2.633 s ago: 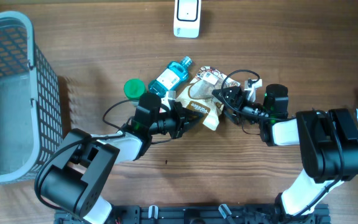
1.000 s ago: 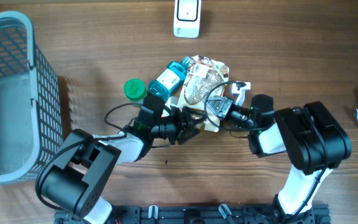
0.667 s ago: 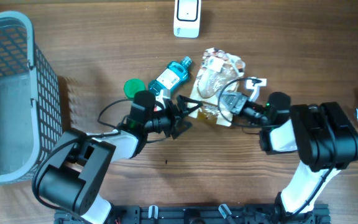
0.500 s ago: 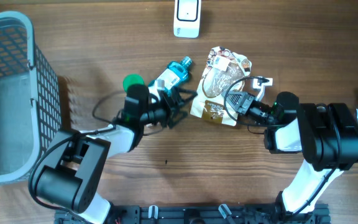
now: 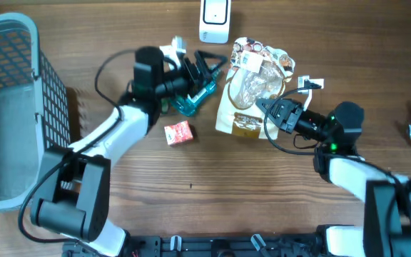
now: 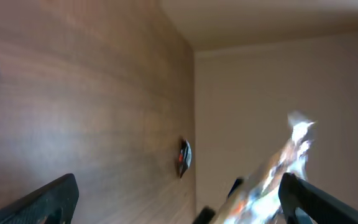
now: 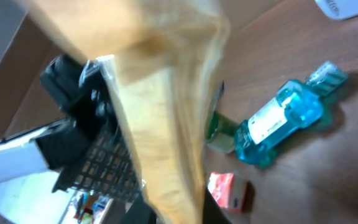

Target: Scan the item barcode

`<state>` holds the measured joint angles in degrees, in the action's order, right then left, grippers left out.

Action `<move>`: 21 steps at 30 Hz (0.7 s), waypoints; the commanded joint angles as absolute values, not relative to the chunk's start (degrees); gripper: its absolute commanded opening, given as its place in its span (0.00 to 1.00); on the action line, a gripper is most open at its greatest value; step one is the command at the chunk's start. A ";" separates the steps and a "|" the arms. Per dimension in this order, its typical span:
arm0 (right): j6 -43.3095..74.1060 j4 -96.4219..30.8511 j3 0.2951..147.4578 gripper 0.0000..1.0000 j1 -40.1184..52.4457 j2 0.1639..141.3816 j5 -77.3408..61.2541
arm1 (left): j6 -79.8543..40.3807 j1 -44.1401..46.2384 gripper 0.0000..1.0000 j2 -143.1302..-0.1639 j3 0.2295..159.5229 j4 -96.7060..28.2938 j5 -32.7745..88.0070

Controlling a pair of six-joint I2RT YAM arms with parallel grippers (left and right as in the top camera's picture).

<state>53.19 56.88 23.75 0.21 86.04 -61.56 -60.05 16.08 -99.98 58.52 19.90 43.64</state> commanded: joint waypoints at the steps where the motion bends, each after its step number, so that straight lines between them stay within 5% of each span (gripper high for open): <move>1: 51.27 53.21 23.94 0.05 0.12 79.79 -63.99 | -53.06 11.25 1.00 -100.40 63.31 14.48 44.10; 15: 66.65 53.10 27.51 0.05 0.14 65.01 -64.07 | -52.69 4.86 1.00 -100.40 64.23 12.38 44.69; 21: 63.94 50.81 28.18 0.05 0.14 65.47 -61.06 | -53.39 4.86 1.00 -100.40 64.23 12.36 44.40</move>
